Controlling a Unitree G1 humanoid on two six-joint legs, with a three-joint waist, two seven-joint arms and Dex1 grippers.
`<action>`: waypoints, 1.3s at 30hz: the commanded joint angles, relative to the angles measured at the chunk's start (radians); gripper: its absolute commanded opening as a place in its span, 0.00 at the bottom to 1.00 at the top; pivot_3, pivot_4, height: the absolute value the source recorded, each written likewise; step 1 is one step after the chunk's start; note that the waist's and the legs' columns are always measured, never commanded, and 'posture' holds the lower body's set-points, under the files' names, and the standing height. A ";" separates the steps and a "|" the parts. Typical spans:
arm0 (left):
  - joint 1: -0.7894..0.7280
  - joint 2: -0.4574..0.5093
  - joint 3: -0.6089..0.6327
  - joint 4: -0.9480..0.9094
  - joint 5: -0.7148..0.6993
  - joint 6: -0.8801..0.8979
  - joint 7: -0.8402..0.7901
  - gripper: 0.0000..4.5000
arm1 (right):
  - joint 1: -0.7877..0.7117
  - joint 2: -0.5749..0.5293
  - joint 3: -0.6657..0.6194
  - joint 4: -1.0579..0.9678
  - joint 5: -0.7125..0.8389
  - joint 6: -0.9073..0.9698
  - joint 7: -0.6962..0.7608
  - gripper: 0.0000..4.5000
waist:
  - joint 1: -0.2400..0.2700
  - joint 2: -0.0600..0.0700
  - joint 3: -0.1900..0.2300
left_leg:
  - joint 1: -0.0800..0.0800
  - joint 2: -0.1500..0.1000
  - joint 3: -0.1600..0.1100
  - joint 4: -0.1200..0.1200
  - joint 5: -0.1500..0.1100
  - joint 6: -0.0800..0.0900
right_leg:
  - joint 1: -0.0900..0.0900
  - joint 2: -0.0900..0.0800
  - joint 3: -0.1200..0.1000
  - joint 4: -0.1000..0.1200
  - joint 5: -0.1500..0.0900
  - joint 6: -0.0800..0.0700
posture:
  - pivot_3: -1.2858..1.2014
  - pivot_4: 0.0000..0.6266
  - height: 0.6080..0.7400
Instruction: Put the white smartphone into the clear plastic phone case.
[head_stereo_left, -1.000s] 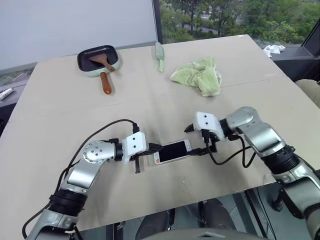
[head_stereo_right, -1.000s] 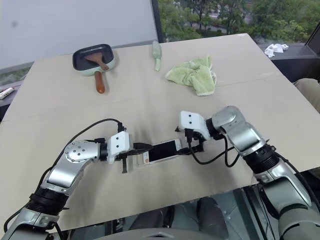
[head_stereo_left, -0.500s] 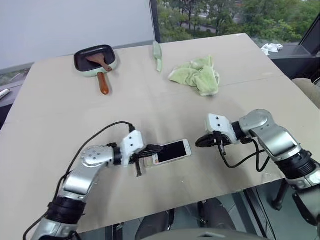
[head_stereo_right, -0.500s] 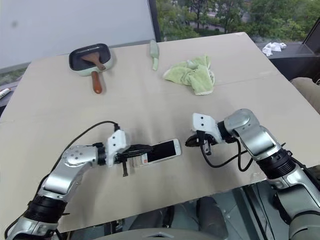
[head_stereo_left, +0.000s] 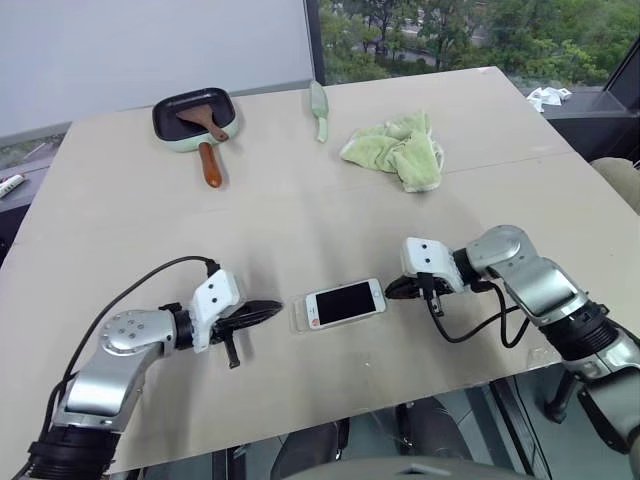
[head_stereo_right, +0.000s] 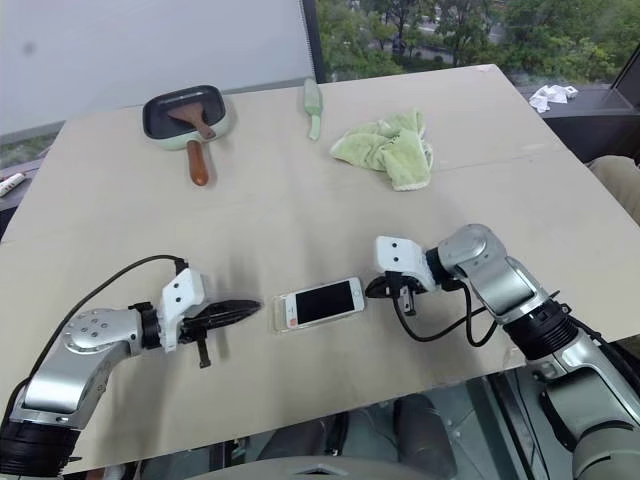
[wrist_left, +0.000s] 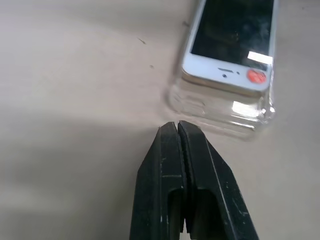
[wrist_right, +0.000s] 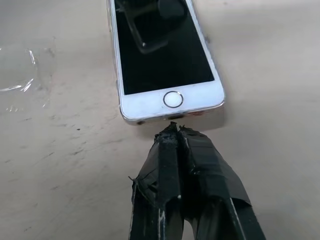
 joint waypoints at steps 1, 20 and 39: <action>-0.012 -0.008 -0.047 -0.044 0.025 -0.009 -0.001 0.00 | -0.001 0.004 -0.004 -0.017 -0.004 -0.012 -0.002 0.01 | 0.000 0.000 0.000 | 0.000 0.000 0.000 0.000 0.000 0.000 | 0.000 0.000 0.000 0.000 0.000 0.000 | 0.52 0.24 1.00; -0.104 -0.126 -0.177 -0.035 0.107 0.009 0.026 0.00 | -0.027 0.097 0.070 -0.069 -0.046 0.039 -0.017 0.01 | 0.036 0.001 -0.001 | 0.002 -0.002 -0.002 0.001 0.000 0.000 | 0.003 -0.002 -0.003 0.000 0.000 0.000 | 0.52 0.24 1.00; -0.113 -0.063 0.008 -0.080 -0.089 0.093 -0.049 0.00 | 0.018 -0.015 -0.160 -0.230 0.088 0.161 -0.031 0.01 | 0.004 0.000 0.000 | -0.003 -0.001 -0.004 0.000 0.000 0.000 | 0.000 -0.002 -0.006 -0.004 0.000 0.000 | 0.52 0.24 1.00</action>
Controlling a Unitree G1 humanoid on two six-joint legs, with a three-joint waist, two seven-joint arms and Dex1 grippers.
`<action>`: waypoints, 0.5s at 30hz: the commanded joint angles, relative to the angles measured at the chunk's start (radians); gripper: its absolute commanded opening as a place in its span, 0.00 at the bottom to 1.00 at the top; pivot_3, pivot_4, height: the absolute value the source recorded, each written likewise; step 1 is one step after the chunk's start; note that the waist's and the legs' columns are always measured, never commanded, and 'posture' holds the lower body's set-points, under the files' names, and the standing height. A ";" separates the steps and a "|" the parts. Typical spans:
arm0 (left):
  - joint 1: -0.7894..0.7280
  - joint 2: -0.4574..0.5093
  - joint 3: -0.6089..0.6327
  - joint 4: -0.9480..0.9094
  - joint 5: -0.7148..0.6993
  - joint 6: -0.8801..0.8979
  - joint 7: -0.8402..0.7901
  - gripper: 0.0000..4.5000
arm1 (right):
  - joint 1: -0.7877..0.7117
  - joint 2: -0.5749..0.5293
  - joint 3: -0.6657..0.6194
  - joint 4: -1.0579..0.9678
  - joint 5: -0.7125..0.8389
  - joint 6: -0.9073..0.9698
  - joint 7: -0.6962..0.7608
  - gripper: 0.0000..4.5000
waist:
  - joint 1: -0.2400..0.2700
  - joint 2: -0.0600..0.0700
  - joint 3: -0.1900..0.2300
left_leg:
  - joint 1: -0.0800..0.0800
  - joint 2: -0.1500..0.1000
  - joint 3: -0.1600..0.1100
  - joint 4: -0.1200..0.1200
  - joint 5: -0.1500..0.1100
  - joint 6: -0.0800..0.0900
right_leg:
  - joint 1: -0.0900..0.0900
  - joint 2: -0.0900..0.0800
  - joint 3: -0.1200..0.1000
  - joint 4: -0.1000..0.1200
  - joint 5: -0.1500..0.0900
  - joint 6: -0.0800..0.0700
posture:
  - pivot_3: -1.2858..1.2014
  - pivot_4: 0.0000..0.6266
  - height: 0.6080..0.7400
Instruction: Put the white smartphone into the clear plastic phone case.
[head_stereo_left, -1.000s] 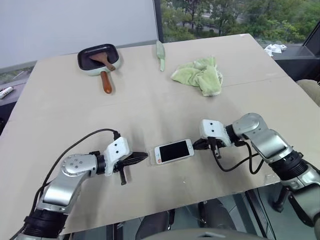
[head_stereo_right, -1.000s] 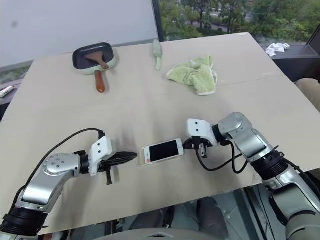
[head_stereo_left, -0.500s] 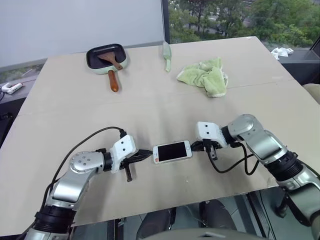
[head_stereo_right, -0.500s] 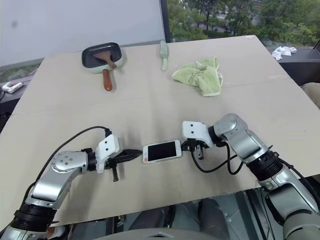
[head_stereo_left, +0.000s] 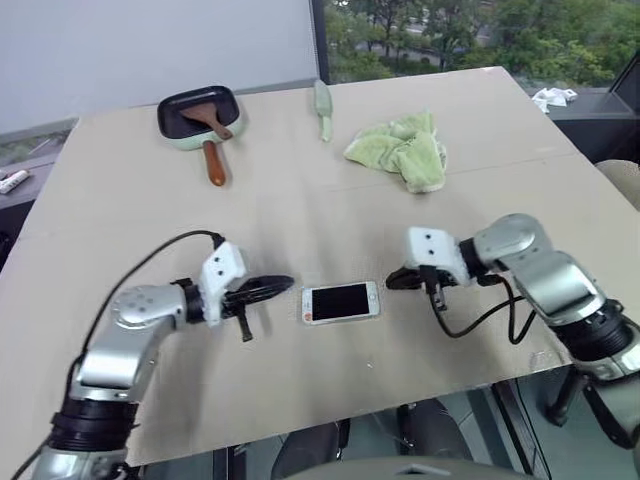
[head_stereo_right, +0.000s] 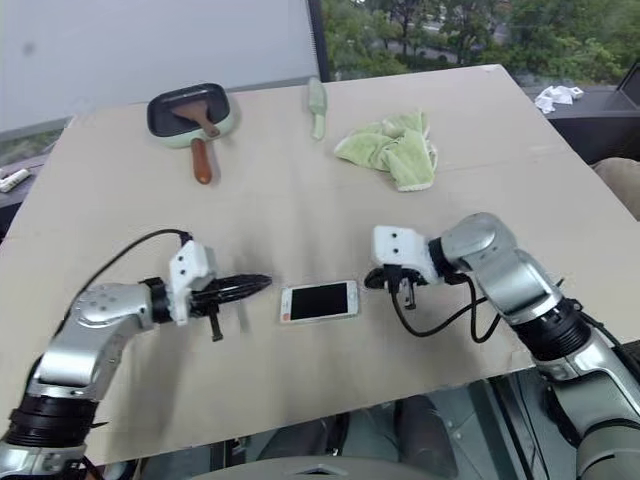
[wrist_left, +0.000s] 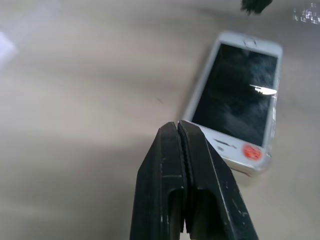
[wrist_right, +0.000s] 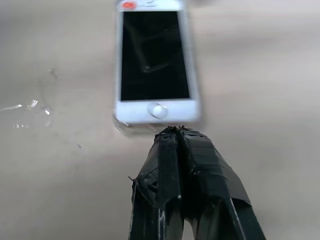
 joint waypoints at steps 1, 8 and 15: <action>0.028 -0.018 -0.044 -0.076 -0.022 0.001 -0.013 0.00 | 0.040 0.032 -0.065 -0.043 0.071 -0.017 -0.040 0.01 | -0.003 0.000 0.000 | 0.000 0.000 0.000 0.000 0.000 0.000 | 0.000 0.000 0.000 -0.001 0.000 0.000 | 0.52 0.24 1.00; 0.033 -0.103 -0.123 -0.067 0.016 -0.027 0.044 0.00 | 0.228 0.251 -0.175 -0.019 0.237 -0.183 -0.140 0.01 | -0.005 0.000 0.000 | 0.001 0.001 -0.001 0.000 0.000 0.000 | 0.001 0.000 0.002 0.002 0.000 0.000 | 0.52 0.24 1.00; 0.045 -0.117 -0.178 -0.010 0.096 -0.074 0.080 0.00 | 0.279 0.342 -0.108 0.211 0.164 -0.387 -0.177 0.01 | -0.009 0.000 0.000 | 0.005 0.000 0.003 0.001 0.000 0.000 | 0.002 0.001 0.004 0.004 0.000 0.000 | 0.52 0.24 1.00</action>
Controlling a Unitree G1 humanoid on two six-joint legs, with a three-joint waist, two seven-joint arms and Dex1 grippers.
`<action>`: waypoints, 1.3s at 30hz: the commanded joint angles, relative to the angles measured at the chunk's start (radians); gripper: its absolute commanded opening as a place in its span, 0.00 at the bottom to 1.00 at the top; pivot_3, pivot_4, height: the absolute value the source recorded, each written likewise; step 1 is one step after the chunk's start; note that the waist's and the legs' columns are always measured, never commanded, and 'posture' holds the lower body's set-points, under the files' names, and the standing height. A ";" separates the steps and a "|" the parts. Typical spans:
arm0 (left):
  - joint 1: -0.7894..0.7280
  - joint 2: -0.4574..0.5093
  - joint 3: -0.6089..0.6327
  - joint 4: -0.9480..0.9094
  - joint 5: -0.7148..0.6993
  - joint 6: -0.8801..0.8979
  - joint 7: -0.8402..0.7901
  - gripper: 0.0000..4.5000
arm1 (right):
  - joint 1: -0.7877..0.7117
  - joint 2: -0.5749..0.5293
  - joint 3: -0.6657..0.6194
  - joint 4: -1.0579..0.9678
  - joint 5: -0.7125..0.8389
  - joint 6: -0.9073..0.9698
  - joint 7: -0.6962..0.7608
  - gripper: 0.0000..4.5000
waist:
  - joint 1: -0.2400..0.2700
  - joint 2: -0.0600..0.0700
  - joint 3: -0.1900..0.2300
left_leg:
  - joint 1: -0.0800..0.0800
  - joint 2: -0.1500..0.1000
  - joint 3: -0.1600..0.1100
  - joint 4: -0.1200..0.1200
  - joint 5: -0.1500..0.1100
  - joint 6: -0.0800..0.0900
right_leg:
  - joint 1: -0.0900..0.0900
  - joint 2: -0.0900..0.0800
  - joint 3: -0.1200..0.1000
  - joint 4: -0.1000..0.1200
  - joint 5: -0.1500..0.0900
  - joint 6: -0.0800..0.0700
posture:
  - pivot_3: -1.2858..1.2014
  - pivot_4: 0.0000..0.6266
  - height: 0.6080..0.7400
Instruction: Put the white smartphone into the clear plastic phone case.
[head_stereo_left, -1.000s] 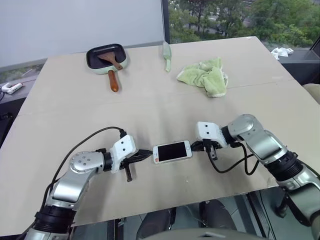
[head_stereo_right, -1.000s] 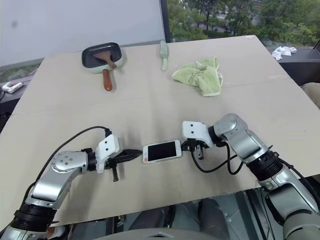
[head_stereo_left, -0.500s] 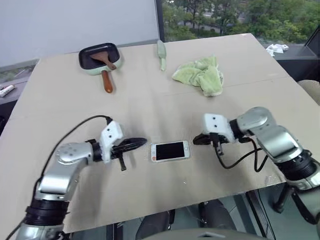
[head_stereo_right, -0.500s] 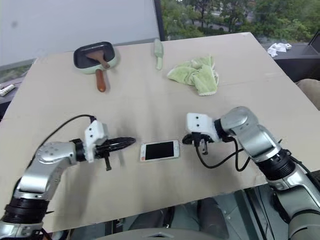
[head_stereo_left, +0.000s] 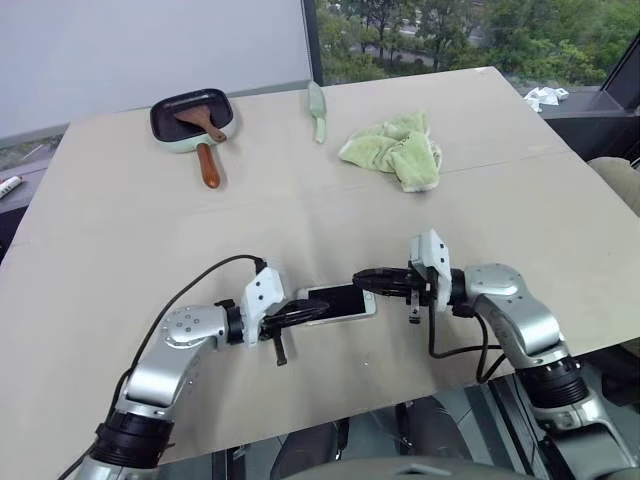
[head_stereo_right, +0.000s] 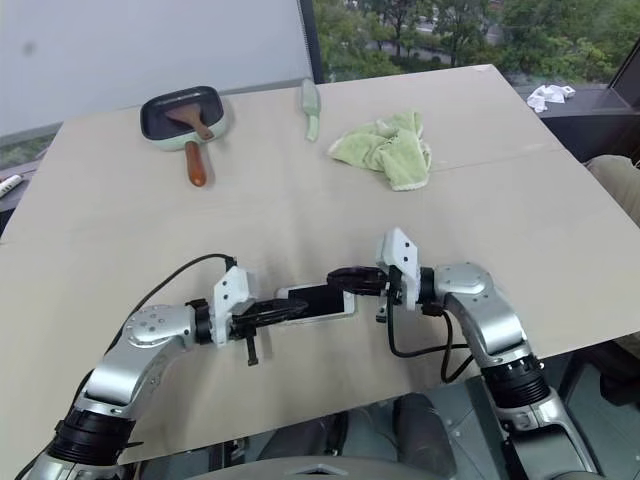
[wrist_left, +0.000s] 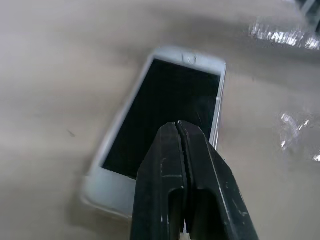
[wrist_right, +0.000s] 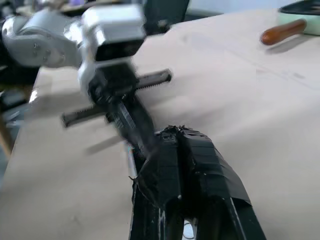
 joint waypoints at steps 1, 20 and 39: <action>0.006 0.000 -0.006 0.013 0.025 -0.021 0.022 0.00 | -0.010 0.008 0.036 0.144 -0.069 -0.124 -0.012 0.01 | 0.000 0.000 0.000 | 0.001 0.000 0.000 0.000 0.000 0.000 | 0.000 0.000 0.000 0.000 0.000 0.000 | 0.52 0.24 1.00; 0.018 0.009 -0.016 -0.031 0.038 -0.002 0.054 0.00 | -0.093 -0.170 0.326 0.267 -0.353 0.169 -0.036 0.01 | 0.007 0.001 -0.020 | 0.020 0.000 0.000 -0.003 -0.002 0.003 | 0.019 0.001 -0.001 -0.002 0.000 0.000 | 0.52 0.24 1.00; 0.011 -0.021 0.038 -0.044 0.002 0.009 0.103 0.00 | -0.078 -0.107 0.092 0.136 -0.082 0.005 0.001 0.01 | 0.010 0.002 -0.021 | 0.018 0.000 -0.001 -0.004 -0.001 0.002 | 0.019 0.000 -0.001 -0.005 0.000 0.000 | 0.52 0.24 1.00</action>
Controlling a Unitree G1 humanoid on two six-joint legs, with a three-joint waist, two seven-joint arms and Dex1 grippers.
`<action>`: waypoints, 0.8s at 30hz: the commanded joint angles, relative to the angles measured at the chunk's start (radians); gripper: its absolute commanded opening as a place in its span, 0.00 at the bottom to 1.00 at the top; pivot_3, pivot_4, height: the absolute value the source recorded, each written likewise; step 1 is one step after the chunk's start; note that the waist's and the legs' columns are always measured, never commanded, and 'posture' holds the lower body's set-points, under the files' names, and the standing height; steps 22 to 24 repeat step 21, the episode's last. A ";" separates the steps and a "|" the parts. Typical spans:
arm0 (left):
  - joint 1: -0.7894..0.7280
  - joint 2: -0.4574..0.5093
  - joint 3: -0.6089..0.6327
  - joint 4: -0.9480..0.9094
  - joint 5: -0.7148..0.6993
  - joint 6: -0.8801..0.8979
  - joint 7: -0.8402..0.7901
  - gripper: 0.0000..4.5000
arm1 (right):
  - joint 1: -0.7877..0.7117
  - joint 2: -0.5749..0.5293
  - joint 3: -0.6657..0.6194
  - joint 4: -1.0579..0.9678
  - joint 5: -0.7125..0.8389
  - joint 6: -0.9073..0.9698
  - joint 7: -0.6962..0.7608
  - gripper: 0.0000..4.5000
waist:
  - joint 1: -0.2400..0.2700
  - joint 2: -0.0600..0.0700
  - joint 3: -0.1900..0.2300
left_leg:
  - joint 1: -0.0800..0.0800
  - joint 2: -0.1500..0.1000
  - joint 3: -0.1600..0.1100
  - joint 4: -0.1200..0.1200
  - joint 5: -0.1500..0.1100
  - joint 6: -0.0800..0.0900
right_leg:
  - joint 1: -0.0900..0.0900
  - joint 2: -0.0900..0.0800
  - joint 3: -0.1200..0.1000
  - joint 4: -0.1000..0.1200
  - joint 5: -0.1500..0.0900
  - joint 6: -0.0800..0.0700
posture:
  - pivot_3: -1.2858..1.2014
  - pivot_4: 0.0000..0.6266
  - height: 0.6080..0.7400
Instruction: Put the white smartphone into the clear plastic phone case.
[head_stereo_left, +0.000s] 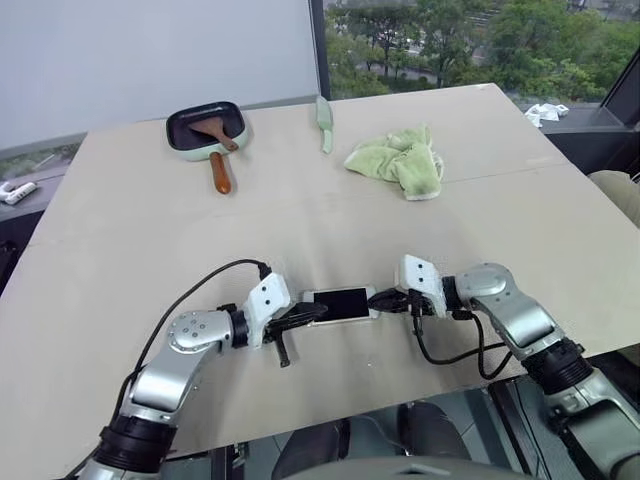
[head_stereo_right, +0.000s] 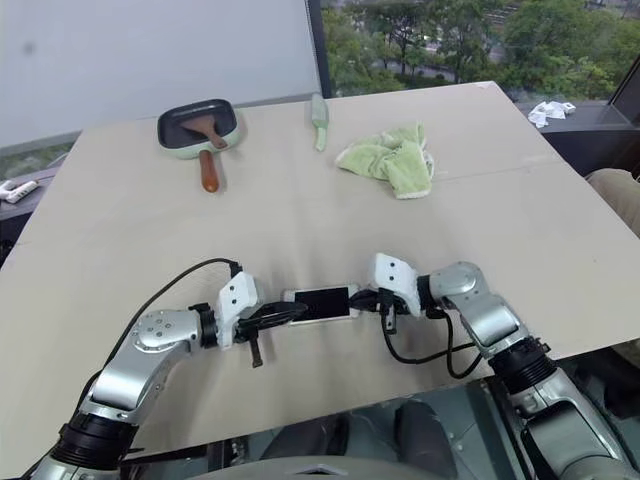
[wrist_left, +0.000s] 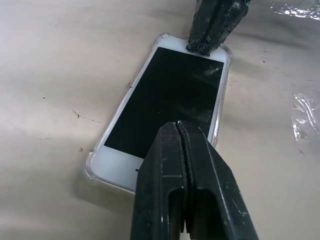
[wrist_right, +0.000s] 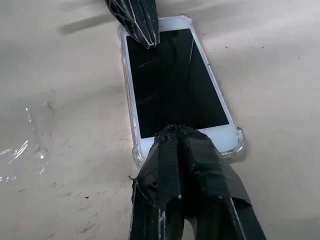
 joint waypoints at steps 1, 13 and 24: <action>0.004 -0.016 0.072 -0.058 -0.071 0.015 0.029 0.00 | 0.000 0.041 -0.110 -0.012 0.117 0.020 -0.014 0.01 | -0.004 0.000 0.008 | 0.000 0.000 0.000 0.000 0.000 0.000 | 0.000 0.000 0.000 0.000 0.000 0.000 | 0.52 0.24 1.00; 0.283 0.156 0.430 -0.139 -0.215 0.049 -0.059 0.98 | 0.166 -0.243 -0.365 -0.040 0.293 -0.048 0.232 1.00 | -0.003 0.002 0.019 | -0.022 0.001 -0.003 -0.001 0.001 -0.001 | -0.017 0.000 0.000 -0.008 0.000 0.000 | 0.52 0.24 1.00; 0.372 0.132 0.489 -0.089 -0.081 -0.078 0.031 0.98 | 0.219 -0.334 -0.436 0.113 0.292 -0.160 0.335 1.00 | -0.001 0.003 0.023 | -0.020 0.002 -0.001 -0.001 0.000 0.000 | -0.015 0.000 0.000 -0.008 0.001 -0.001 | 0.52 0.24 1.00</action>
